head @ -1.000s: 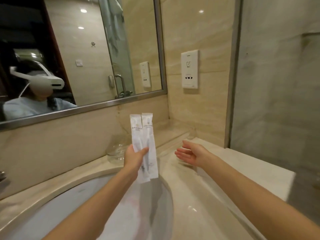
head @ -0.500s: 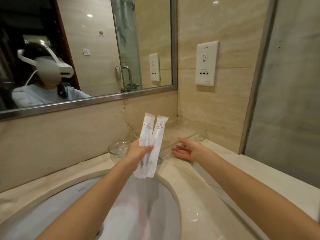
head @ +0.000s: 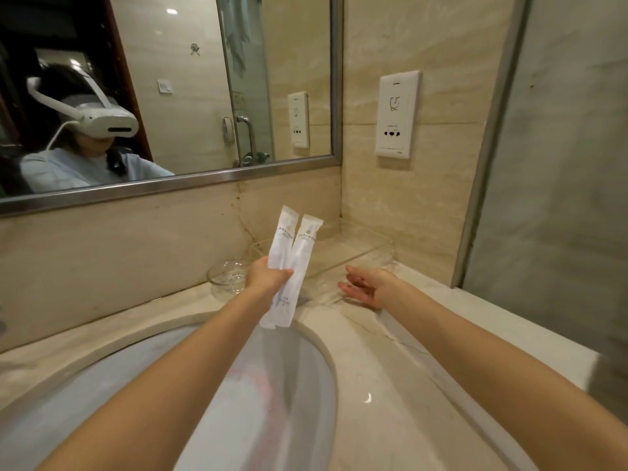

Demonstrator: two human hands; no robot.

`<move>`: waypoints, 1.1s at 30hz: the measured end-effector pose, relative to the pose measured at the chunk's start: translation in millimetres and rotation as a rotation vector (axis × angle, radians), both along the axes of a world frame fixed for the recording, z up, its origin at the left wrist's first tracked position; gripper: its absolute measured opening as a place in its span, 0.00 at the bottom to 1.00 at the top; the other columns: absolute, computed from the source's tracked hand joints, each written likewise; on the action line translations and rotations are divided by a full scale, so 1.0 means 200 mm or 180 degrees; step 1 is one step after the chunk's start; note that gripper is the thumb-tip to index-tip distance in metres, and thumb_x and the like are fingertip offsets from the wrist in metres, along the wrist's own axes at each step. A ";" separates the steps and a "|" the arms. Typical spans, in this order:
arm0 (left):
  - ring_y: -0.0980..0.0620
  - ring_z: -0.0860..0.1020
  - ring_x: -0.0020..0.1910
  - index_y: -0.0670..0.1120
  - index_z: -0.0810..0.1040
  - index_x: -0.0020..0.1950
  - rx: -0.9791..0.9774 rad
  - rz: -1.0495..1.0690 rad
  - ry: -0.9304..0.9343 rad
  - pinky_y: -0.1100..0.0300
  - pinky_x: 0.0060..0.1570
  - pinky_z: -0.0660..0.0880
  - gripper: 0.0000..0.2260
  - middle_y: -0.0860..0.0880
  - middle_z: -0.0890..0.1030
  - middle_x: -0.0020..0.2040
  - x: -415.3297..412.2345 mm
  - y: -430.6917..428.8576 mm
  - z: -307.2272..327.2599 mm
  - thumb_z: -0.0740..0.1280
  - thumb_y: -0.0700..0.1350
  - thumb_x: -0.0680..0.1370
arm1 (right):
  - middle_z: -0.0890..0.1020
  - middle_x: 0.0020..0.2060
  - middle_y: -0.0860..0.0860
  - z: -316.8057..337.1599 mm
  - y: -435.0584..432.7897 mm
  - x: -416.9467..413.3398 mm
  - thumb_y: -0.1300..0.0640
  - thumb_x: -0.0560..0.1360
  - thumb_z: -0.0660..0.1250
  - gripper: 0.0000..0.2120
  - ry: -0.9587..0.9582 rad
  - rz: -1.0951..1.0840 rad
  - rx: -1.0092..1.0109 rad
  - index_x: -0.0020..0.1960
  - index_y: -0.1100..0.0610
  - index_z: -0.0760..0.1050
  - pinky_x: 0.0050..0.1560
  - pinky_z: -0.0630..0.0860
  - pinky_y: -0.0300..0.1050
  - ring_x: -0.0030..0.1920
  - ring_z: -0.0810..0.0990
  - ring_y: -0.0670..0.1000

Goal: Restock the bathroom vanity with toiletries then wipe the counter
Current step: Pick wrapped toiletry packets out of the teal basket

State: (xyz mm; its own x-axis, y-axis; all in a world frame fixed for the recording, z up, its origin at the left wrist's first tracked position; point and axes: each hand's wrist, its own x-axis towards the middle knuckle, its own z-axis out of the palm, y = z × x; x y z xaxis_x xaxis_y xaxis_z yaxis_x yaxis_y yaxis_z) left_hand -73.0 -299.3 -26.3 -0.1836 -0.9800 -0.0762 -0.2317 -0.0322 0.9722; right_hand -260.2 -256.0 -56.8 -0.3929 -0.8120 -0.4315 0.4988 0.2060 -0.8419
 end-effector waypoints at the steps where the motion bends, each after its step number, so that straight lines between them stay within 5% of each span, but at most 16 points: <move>1: 0.40 0.77 0.58 0.42 0.72 0.66 -0.0043 0.0092 0.0061 0.49 0.54 0.74 0.18 0.42 0.78 0.61 0.00 0.03 -0.01 0.67 0.38 0.76 | 0.73 0.37 0.55 0.00 0.02 -0.01 0.65 0.75 0.67 0.08 -0.0006 -0.0041 0.0002 0.39 0.65 0.70 0.20 0.77 0.42 0.19 0.78 0.52; 9: 0.44 0.76 0.50 0.40 0.74 0.63 -0.0052 0.0194 0.0460 0.54 0.49 0.72 0.15 0.41 0.79 0.59 0.12 0.32 -0.04 0.67 0.36 0.76 | 0.74 0.40 0.55 0.03 0.33 -0.03 0.68 0.73 0.69 0.03 -0.0094 -0.0093 0.0043 0.43 0.66 0.74 0.19 0.76 0.43 0.21 0.80 0.54; 15: 0.43 0.77 0.50 0.39 0.74 0.61 -0.0057 -0.0056 0.0374 0.54 0.46 0.72 0.15 0.42 0.79 0.55 0.13 0.53 -0.01 0.68 0.37 0.75 | 0.74 0.40 0.56 0.05 0.61 -0.01 0.68 0.74 0.68 0.04 -0.0179 -0.0137 0.0156 0.43 0.66 0.73 0.20 0.77 0.46 0.38 0.78 0.54; 23: 0.45 0.77 0.48 0.38 0.76 0.60 -0.0184 -0.0423 0.0274 0.56 0.46 0.72 0.15 0.41 0.80 0.55 0.11 0.71 0.01 0.70 0.37 0.74 | 0.75 0.43 0.57 0.05 0.87 -0.04 0.69 0.75 0.66 0.10 0.0193 -0.0206 0.0252 0.56 0.64 0.72 0.19 0.76 0.44 0.34 0.83 0.57; 26: 0.45 0.76 0.49 0.38 0.75 0.60 -0.0201 -0.0449 0.0289 0.56 0.46 0.71 0.15 0.42 0.79 0.54 0.13 0.76 0.02 0.70 0.38 0.74 | 0.79 0.43 0.57 0.03 0.95 -0.05 0.68 0.73 0.69 0.25 0.0557 -0.0188 0.0537 0.67 0.63 0.66 0.20 0.77 0.47 0.27 0.83 0.58; 29: 0.45 0.76 0.48 0.39 0.75 0.59 -0.0221 -0.0431 0.0325 0.55 0.46 0.71 0.14 0.41 0.79 0.55 0.15 0.79 0.02 0.69 0.38 0.74 | 0.81 0.40 0.60 0.03 1.02 -0.06 0.66 0.71 0.72 0.47 0.0973 -0.0287 0.0642 0.76 0.50 0.42 0.24 0.79 0.51 0.27 0.83 0.58; 31: 0.45 0.76 0.49 0.39 0.75 0.59 -0.0212 -0.0458 0.0320 0.56 0.44 0.72 0.14 0.40 0.79 0.56 0.16 0.82 0.02 0.69 0.38 0.74 | 0.82 0.39 0.60 0.03 1.07 -0.04 0.63 0.72 0.72 0.51 0.1250 -0.0147 0.0673 0.75 0.46 0.34 0.25 0.80 0.49 0.26 0.82 0.56; 33: 0.44 0.76 0.49 0.39 0.75 0.60 -0.0184 -0.0488 0.0300 0.56 0.45 0.72 0.15 0.41 0.79 0.56 0.16 0.84 0.02 0.69 0.38 0.74 | 0.82 0.39 0.60 0.05 1.10 -0.03 0.59 0.73 0.72 0.50 0.1577 0.0033 0.0732 0.75 0.49 0.35 0.27 0.80 0.49 0.27 0.81 0.55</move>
